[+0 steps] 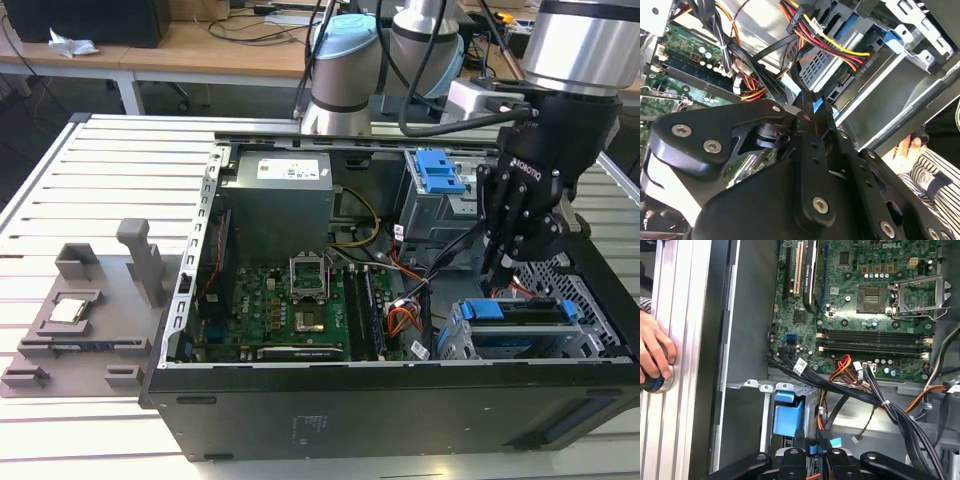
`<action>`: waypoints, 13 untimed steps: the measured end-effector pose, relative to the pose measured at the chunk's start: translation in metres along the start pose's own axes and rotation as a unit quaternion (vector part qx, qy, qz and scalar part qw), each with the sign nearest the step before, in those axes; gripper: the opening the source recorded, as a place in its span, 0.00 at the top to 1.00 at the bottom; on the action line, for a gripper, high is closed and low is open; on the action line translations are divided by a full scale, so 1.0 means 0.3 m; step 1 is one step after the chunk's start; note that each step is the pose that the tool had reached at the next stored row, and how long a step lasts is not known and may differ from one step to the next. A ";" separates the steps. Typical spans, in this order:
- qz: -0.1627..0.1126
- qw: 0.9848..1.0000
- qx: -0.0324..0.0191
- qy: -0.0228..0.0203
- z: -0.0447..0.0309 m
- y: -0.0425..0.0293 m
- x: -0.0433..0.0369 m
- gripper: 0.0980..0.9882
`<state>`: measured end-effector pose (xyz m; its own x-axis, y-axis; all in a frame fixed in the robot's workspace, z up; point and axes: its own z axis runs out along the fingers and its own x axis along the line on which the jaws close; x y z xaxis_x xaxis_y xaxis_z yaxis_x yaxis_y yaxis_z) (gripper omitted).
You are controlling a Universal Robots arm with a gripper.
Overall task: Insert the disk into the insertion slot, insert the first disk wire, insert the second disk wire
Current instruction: 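Insert the second disk wire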
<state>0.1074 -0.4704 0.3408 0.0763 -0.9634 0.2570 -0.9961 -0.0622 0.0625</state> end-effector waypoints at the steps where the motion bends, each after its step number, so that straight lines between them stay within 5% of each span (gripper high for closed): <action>1: 0.000 1.000 0.000 0.000 0.006 -0.001 -0.003 0.84; 3: 0.000 1.000 -0.001 0.007 0.015 -0.002 -0.006 0.84; 5: 0.000 1.000 -0.001 0.007 0.015 -0.002 -0.006 0.84; 7: 0.000 1.000 -0.001 0.007 0.015 -0.002 -0.006 0.95; 13: 0.000 1.000 -0.001 0.007 0.015 -0.002 -0.005 0.95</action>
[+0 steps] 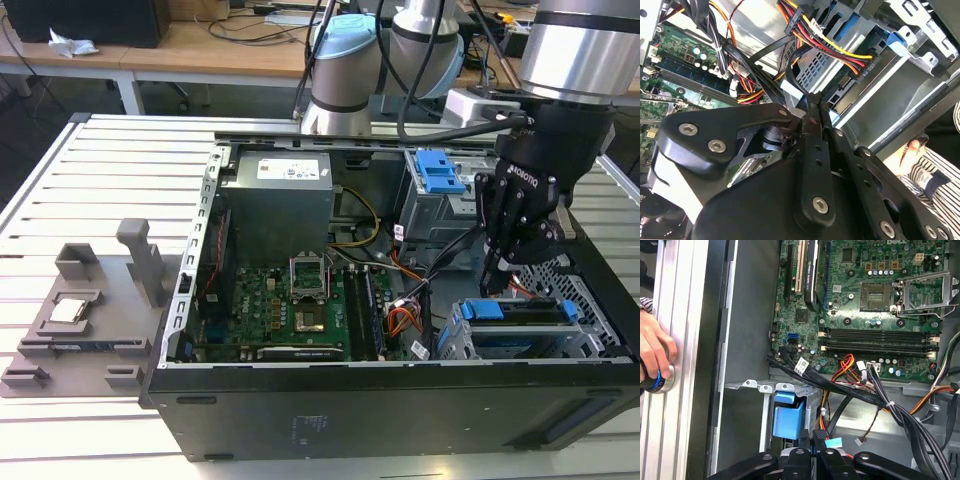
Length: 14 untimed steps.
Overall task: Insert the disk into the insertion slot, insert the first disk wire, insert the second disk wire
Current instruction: 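Insert the second disk wire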
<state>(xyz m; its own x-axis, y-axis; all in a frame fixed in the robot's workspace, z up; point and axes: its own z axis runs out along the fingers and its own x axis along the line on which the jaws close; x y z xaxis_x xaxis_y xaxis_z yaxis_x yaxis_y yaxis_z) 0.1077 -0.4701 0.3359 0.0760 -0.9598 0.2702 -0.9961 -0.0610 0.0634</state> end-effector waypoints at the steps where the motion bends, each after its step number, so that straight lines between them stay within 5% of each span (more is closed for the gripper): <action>1: 0.000 1.000 0.000 0.000 -0.002 0.000 0.001 0.95; 4: 0.000 1.000 0.000 0.000 -0.038 0.003 0.016 0.95; 5: 0.000 1.000 0.000 -0.005 -0.037 0.004 0.031 0.95; 9: -0.002 0.999 0.003 -0.036 -0.026 0.006 0.070 0.95; 14: -0.003 0.998 0.005 -0.068 -0.010 0.010 0.127 0.95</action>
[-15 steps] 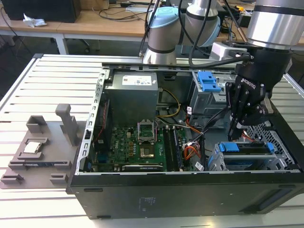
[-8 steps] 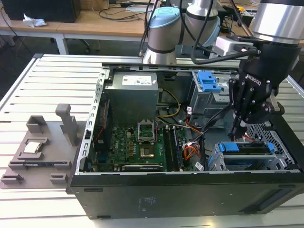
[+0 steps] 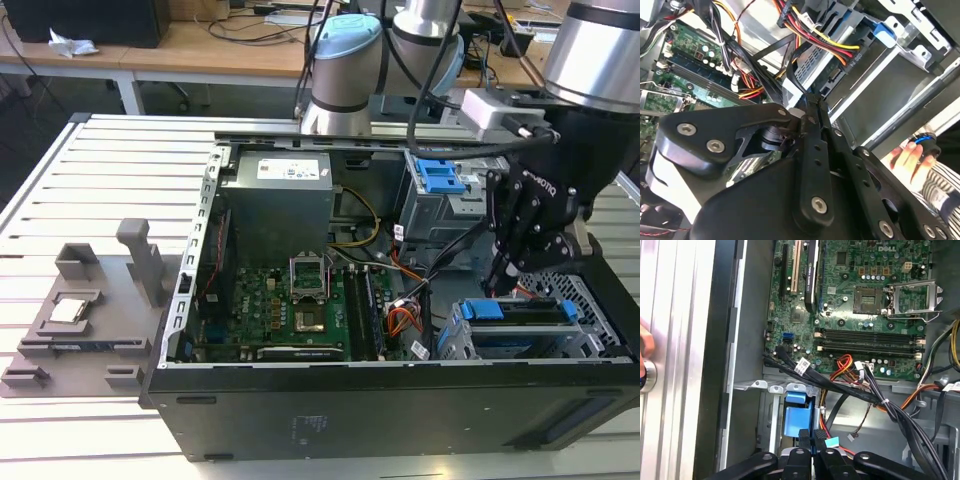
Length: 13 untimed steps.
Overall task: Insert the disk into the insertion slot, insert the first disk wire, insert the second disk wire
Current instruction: 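Insert the second disk wire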
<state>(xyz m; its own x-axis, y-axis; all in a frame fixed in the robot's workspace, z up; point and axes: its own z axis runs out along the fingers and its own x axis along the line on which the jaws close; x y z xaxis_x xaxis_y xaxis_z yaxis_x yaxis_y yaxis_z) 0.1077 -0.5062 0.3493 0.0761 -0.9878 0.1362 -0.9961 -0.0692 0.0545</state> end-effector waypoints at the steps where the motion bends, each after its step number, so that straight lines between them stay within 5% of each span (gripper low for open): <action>1: 0.000 1.000 0.001 -0.009 0.003 0.001 0.014 0.95; 3: -0.001 1.000 0.002 -0.023 0.006 0.001 0.031 0.95; 6: -0.002 0.999 0.003 -0.037 0.009 -0.002 0.049 0.95; 13: -0.003 0.999 0.000 -0.052 0.016 -0.034 0.084 0.95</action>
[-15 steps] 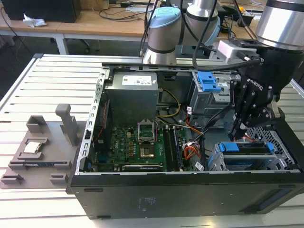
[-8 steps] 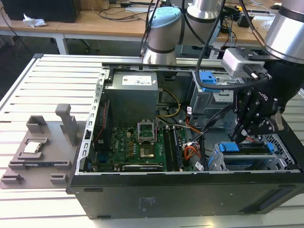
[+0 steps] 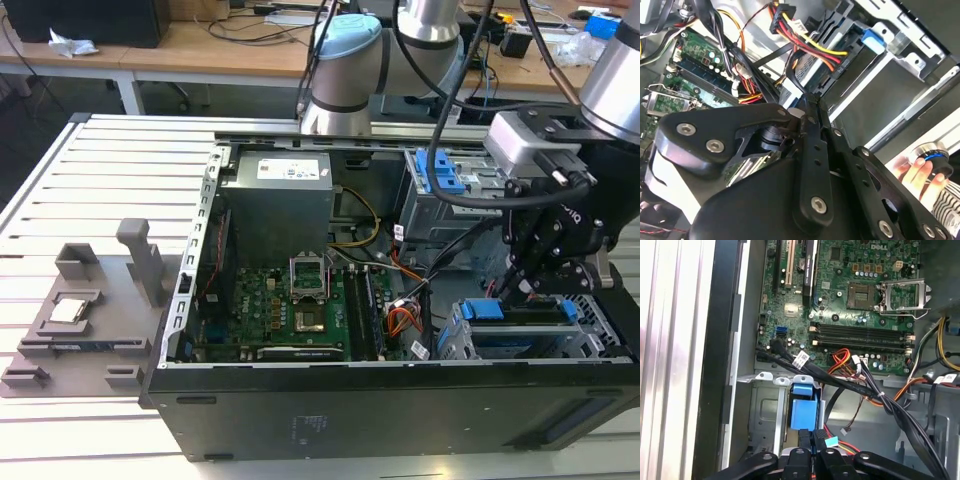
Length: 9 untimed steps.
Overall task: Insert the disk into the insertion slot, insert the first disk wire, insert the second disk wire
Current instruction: 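Insert the second disk wire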
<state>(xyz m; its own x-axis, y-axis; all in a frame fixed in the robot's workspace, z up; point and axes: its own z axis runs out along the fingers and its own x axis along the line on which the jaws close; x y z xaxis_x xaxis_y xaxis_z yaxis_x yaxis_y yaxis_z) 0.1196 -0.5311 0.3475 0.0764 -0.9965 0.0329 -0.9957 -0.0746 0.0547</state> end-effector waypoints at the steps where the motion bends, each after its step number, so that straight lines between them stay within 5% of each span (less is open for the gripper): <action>1: 0.000 1.000 -0.001 0.000 0.001 -0.003 0.002 0.95; 9: 0.000 1.000 -0.003 -0.003 0.005 -0.033 0.006 0.95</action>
<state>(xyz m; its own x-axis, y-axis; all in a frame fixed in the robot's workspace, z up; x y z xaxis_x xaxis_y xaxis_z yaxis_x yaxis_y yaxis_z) 0.1294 -0.5322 0.3454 0.0766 -0.9967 0.0272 -0.9954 -0.0748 0.0605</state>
